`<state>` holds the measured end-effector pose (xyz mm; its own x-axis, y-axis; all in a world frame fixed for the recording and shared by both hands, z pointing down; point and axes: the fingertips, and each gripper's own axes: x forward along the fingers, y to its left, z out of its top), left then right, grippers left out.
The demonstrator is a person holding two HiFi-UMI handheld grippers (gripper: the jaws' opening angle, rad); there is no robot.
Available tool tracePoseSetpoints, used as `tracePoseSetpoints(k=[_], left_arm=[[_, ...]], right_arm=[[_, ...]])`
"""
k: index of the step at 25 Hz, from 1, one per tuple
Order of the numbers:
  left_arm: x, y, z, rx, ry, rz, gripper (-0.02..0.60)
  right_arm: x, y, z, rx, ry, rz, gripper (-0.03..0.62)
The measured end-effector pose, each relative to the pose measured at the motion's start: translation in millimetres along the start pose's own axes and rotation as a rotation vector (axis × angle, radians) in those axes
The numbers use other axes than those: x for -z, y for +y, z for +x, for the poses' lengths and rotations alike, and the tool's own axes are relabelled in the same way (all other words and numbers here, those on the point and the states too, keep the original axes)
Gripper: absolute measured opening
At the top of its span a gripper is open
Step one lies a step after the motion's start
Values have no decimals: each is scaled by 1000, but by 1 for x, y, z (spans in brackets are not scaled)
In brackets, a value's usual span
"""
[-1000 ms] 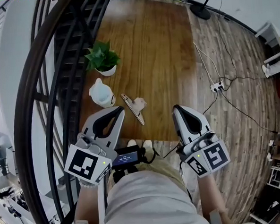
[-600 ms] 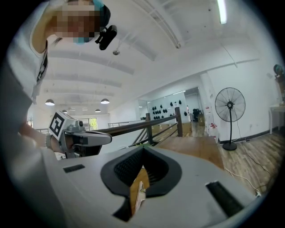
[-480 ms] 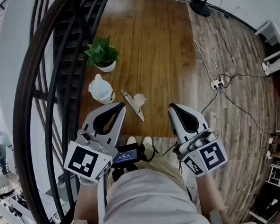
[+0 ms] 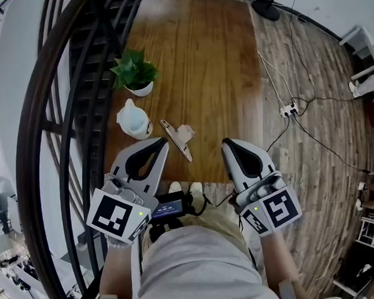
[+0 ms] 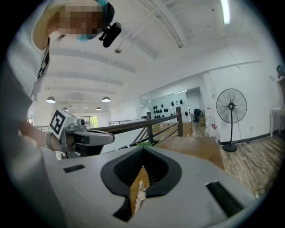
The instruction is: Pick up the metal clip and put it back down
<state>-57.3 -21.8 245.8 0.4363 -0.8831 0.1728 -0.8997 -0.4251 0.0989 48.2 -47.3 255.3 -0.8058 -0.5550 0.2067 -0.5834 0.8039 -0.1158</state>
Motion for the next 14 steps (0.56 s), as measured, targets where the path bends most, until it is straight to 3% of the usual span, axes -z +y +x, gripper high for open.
tracePoseSetpoints(k=[14], left_arm=[[1,5,9,1,-6,-1,5]], right_arm=[[4,-6,7,6,11,-19,2]])
